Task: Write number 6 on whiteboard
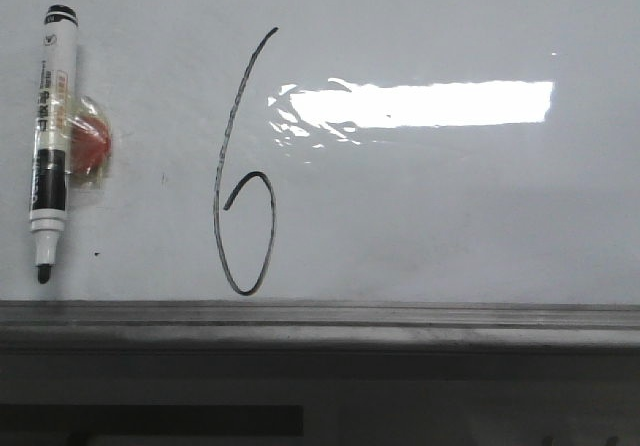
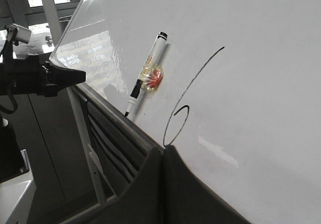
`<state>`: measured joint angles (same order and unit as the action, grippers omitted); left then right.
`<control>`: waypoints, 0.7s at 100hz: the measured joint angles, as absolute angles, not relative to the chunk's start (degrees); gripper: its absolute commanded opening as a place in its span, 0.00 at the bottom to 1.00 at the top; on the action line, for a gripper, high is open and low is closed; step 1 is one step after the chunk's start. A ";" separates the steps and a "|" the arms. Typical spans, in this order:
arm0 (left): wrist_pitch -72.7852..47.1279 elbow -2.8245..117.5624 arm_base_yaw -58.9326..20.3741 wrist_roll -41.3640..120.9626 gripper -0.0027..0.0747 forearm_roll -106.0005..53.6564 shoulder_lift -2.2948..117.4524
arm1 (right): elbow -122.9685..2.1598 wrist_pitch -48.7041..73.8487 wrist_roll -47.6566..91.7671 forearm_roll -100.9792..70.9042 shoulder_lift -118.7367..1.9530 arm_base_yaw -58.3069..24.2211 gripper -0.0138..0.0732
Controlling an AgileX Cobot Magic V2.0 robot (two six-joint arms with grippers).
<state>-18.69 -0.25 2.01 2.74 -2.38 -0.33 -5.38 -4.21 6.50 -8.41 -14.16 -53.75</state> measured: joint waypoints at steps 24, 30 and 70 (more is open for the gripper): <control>-18.69 -0.25 2.01 2.74 0.01 -2.38 -0.33 | -5.38 -4.13 6.50 -8.41 -14.16 -49.84 0.09; -18.69 -0.25 2.01 2.74 0.01 -2.38 -0.33 | -5.38 -4.13 6.50 -8.41 -14.16 -46.95 0.09; -18.77 -0.25 2.01 2.74 0.01 -2.29 -0.33 | -5.38 -4.09 2.51 -0.79 -14.16 -17.39 0.09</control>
